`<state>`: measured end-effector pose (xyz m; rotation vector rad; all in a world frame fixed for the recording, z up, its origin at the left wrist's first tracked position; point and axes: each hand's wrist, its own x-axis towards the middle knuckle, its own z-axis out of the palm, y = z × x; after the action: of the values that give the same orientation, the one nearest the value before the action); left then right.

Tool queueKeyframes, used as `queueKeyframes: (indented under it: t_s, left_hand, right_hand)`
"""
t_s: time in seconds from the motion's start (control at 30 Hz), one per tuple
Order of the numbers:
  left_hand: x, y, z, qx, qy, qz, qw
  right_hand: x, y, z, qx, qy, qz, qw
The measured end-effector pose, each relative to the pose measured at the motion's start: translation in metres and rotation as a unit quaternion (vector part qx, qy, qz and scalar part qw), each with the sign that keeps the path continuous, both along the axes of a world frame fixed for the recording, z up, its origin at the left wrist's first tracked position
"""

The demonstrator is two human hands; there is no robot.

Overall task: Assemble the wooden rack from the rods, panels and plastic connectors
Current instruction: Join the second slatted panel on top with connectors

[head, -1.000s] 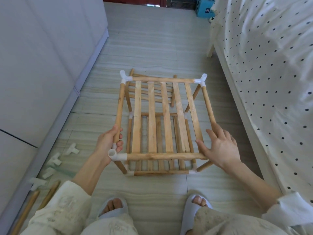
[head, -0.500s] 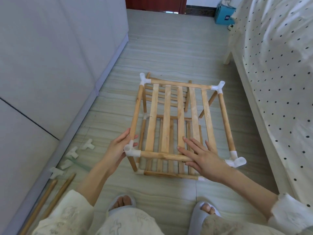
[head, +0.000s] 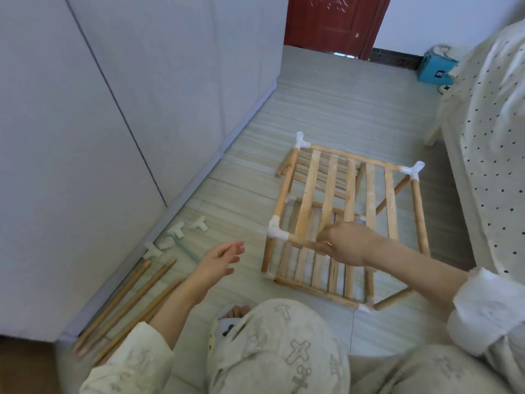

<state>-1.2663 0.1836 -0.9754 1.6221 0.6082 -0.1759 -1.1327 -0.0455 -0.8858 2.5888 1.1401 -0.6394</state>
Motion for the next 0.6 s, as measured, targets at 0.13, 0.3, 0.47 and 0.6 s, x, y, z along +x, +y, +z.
queueKeyframes:
  t_s: [0.13, 0.3, 0.47, 0.6]
  left_hand:
    - [-0.050, 0.031, -0.016, 0.029, 0.038, 0.074, 0.996]
    - [-0.095, 0.076, -0.045, 0.063, 0.090, 0.132, 0.985]
    - [-0.115, 0.119, -0.115, 0.149, 0.192, 0.135, 0.961]
    - [-0.110, 0.123, -0.167, 0.307, 0.262, 0.002, 0.915]
  right_hand:
    - [-0.033, 0.080, -0.006, 0.092, 0.060, 0.072, 0.991]
    - [-0.052, 0.129, -0.043, -0.023, 0.146, 0.120, 0.982]
    - [-0.050, 0.156, -0.100, -0.080, 0.212, 0.130, 0.965]
    - [-0.045, 0.175, -0.144, -0.092, 0.253, 0.110, 0.957]
